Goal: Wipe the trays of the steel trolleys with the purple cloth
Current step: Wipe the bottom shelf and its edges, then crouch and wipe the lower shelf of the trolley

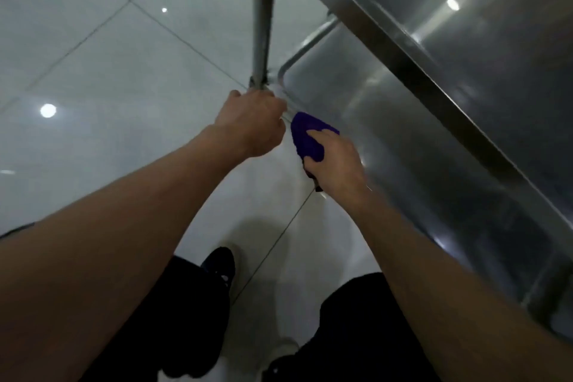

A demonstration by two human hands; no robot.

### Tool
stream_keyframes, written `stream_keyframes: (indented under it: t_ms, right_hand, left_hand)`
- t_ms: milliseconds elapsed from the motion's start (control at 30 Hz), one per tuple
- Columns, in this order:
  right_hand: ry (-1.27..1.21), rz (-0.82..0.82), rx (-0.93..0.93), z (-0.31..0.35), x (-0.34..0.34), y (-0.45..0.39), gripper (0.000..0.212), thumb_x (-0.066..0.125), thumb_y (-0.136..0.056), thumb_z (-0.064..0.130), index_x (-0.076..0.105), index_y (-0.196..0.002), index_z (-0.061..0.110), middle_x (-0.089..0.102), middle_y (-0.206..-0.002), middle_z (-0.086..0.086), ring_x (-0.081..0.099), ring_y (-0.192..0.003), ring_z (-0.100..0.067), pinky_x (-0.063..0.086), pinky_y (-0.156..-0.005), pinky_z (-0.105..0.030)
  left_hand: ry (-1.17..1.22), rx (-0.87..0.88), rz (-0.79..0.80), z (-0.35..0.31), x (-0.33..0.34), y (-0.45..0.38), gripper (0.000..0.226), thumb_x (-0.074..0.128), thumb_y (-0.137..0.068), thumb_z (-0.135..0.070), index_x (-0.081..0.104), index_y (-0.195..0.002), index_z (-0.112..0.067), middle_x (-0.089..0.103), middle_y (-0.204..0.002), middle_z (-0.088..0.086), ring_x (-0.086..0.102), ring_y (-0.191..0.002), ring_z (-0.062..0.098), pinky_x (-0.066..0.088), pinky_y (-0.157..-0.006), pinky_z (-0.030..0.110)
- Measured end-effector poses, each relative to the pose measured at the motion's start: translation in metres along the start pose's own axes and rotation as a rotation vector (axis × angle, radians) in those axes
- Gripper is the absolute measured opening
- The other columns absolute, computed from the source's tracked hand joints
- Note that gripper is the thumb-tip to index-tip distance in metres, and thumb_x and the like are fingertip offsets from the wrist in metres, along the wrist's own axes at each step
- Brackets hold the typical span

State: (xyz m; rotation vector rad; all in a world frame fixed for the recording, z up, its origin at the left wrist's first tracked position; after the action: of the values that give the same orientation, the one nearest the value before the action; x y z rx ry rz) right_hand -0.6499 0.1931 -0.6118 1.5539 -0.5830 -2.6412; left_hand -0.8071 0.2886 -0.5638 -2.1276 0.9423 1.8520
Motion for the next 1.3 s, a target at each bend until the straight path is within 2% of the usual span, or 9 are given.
stream_keyframes:
  t_ms: [133, 367, 467, 700, 933, 1067, 1300]
  right_hand:
    - [-0.078, 0.045, -0.058, 0.063, -0.03, 0.023, 0.056, 0.072, -0.086, 0.016, 0.054, -0.14, 0.014, 0.06, -0.135, -0.006, 0.055, -0.122, -0.024, 0.046, -0.106, -0.042]
    - [-0.037, 0.144, -0.17, 0.204, -0.103, 0.055, 0.055, 0.072, -0.085, 0.019, 0.056, -0.137, 0.014, 0.063, -0.129, -0.005, 0.057, -0.116, -0.022, 0.048, -0.104, -0.04]
    - [-0.039, 0.149, -0.235, 0.265, -0.143, 0.07, 0.053, 0.072, -0.084, 0.02, 0.058, -0.135, 0.017, 0.065, -0.123, 0.0, 0.056, -0.108, -0.013, 0.05, -0.1, -0.038]
    - [-0.027, 0.214, -0.293, 0.375, -0.267, 0.124, 0.058, 0.071, -0.085, 0.024, 0.055, -0.14, 0.019, 0.062, -0.128, 0.002, 0.058, -0.112, -0.017, 0.051, -0.099, -0.037]
    - [-0.055, 0.187, -0.321, 0.412, -0.359, 0.153, 0.058, 0.071, -0.085, 0.027, 0.054, -0.14, 0.022, 0.06, -0.133, 0.001, 0.056, -0.117, -0.021, 0.05, -0.1, -0.041]
    - [-0.082, 0.193, -0.312, 0.41, -0.391, 0.158, 0.057, 0.07, -0.084, 0.029, 0.054, -0.139, 0.028, 0.061, -0.132, 0.005, 0.056, -0.116, -0.021, 0.051, -0.097, -0.041]
    - [-0.184, 0.144, -0.33, 0.422, -0.428, 0.158, 0.056, 0.07, -0.082, 0.03, 0.056, -0.136, 0.03, 0.062, -0.13, 0.006, 0.058, -0.113, -0.018, 0.052, -0.095, -0.036]
  left_hand:
    - [0.07, -0.102, -0.008, 0.04, -0.046, 0.043, 0.036, 0.043, -0.098, -0.028, 0.058, -0.13, -0.019, 0.062, -0.124, 0.007, 0.056, -0.113, 0.028, 0.041, -0.091, 0.044]
    - [0.147, -0.326, 0.01, 0.104, -0.148, 0.144, 0.04, 0.039, -0.102, -0.033, 0.057, -0.132, -0.014, 0.06, -0.128, 0.01, 0.054, -0.117, 0.03, 0.041, -0.092, 0.044]
    - [0.185, -0.402, 0.008, 0.115, -0.199, 0.181, 0.039, 0.039, -0.102, -0.032, 0.057, -0.132, -0.014, 0.06, -0.128, 0.01, 0.053, -0.117, 0.029, 0.041, -0.093, 0.043]
    - [0.266, -0.507, -0.017, 0.111, -0.346, 0.258, 0.04, 0.041, -0.103, -0.032, 0.056, -0.136, -0.016, 0.061, -0.128, 0.009, 0.055, -0.115, 0.029, 0.043, -0.093, 0.045]
    - [0.209, -0.508, -0.02, 0.092, -0.448, 0.289, 0.044, 0.042, -0.104, -0.036, 0.05, -0.144, -0.02, 0.057, -0.14, 0.007, 0.053, -0.125, 0.028, 0.044, -0.102, 0.047]
    - [0.126, -0.493, -0.008, 0.07, -0.488, 0.289, 0.046, 0.041, -0.104, -0.038, 0.049, -0.145, -0.02, 0.058, -0.14, 0.005, 0.054, -0.124, 0.027, 0.046, -0.1, 0.047]
    - [0.05, -0.475, -0.027, 0.049, -0.536, 0.293, 0.045, 0.041, -0.104, -0.039, 0.049, -0.144, -0.021, 0.058, -0.139, 0.004, 0.054, -0.124, 0.025, 0.046, -0.1, 0.045]
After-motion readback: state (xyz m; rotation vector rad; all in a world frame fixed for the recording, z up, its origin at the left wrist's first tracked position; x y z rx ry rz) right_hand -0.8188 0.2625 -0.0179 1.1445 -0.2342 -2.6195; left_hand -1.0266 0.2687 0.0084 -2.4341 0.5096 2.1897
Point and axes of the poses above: each hand's wrist, its own y-axis away from the middle knuckle, its own x-axis out of the palm, z = x × y, the point moved 2 cm from there along -y, towards the middle knuckle
